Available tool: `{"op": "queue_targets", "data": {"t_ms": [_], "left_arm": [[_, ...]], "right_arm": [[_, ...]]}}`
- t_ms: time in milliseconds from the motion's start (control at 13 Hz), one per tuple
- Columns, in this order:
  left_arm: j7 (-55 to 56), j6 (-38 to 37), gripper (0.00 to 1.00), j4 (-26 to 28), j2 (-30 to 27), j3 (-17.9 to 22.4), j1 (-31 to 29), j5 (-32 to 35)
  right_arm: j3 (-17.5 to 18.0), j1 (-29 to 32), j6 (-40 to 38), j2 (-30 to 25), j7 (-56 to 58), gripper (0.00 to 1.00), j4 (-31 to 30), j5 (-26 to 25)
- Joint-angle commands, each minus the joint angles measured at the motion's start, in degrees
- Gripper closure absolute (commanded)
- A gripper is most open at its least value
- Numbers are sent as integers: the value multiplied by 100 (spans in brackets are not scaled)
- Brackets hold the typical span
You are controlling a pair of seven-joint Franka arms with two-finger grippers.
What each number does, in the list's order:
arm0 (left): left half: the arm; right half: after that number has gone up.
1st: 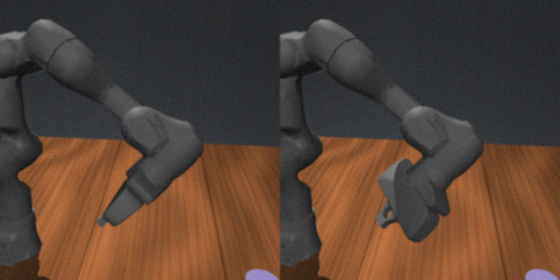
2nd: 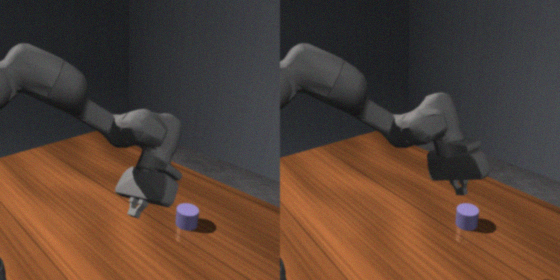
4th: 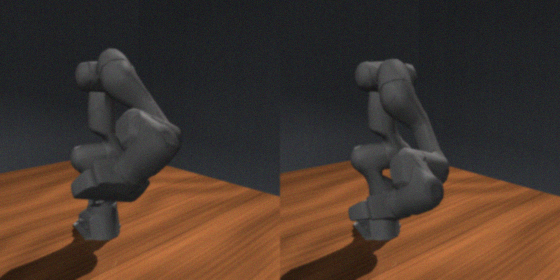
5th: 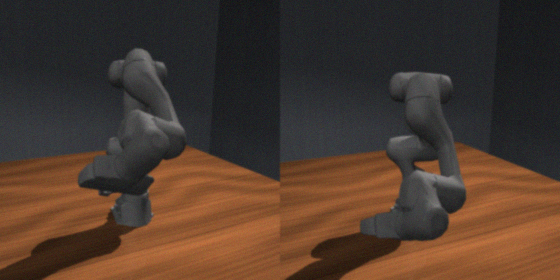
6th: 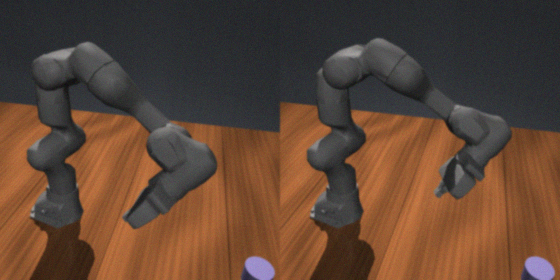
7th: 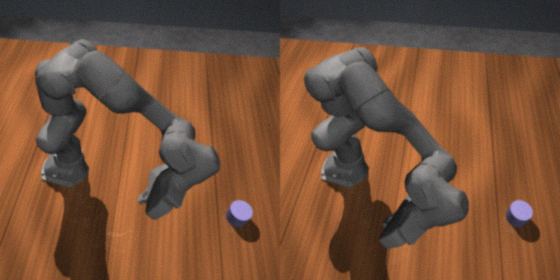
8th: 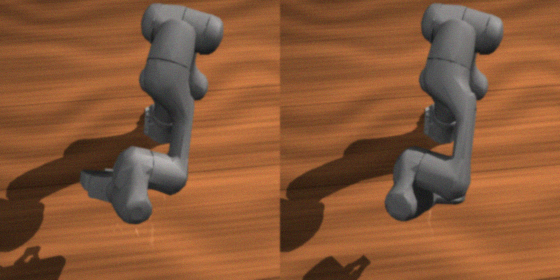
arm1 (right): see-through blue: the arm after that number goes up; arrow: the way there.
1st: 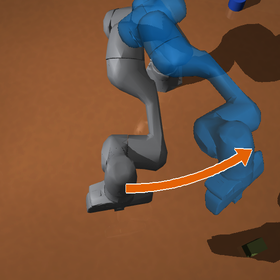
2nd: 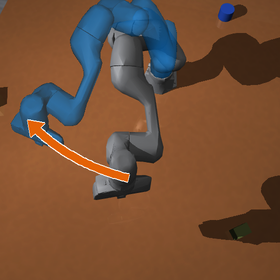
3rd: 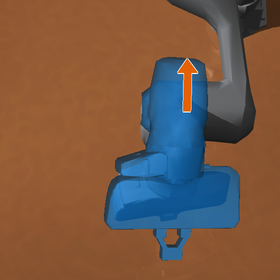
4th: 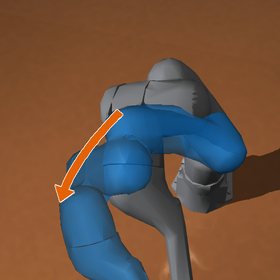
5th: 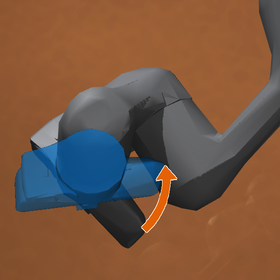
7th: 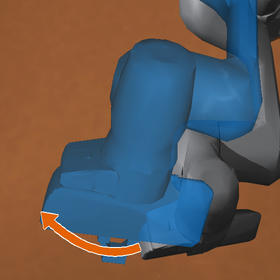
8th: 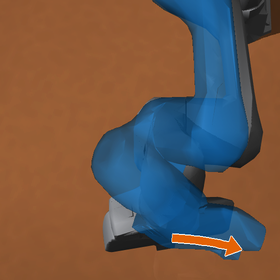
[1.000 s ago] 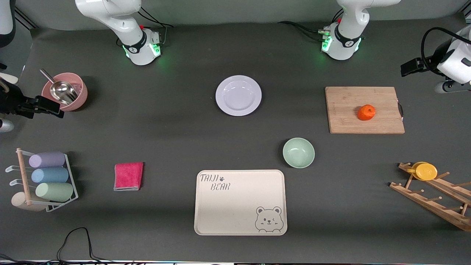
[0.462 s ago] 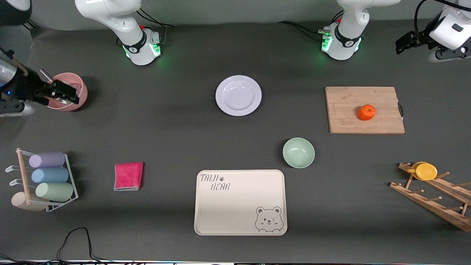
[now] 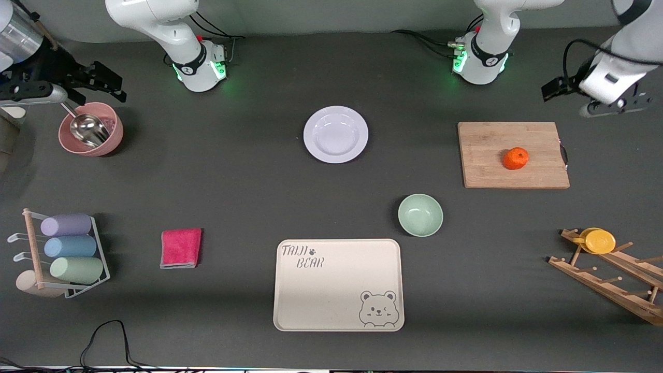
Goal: Place orange and plate with both arms
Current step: 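Reach the left gripper to the orange while the right gripper moves toward the plate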
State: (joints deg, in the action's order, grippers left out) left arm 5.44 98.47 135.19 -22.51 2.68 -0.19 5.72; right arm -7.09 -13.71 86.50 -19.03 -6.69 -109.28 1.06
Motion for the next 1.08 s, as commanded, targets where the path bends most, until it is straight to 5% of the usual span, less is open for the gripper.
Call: {"op": "queue_targets", "data": {"t_ms": [0, 385, 769, 1000], "left_arm": [[1, 1134, 0, 682, 472, 5, -226, 122], [71, 2386, 0, 1027, 1485, 119, -350, 114], [264, 3133, 0, 1193, 2136, 154, -324, 35], [430, 3467, 0, 1185, 2391, 145, -271, 17]], "right_arm": [[-55, -97, 68, 22, -166, 0, -233, 453], [-64, -123, 945, 31, 253, 0, -1356, 1833], [-55, -544, 2815, 224, 1527, 0, -2771, 3459], [-38, -773, 3626, 504, 2423, 0, -3405, 4873]]}}
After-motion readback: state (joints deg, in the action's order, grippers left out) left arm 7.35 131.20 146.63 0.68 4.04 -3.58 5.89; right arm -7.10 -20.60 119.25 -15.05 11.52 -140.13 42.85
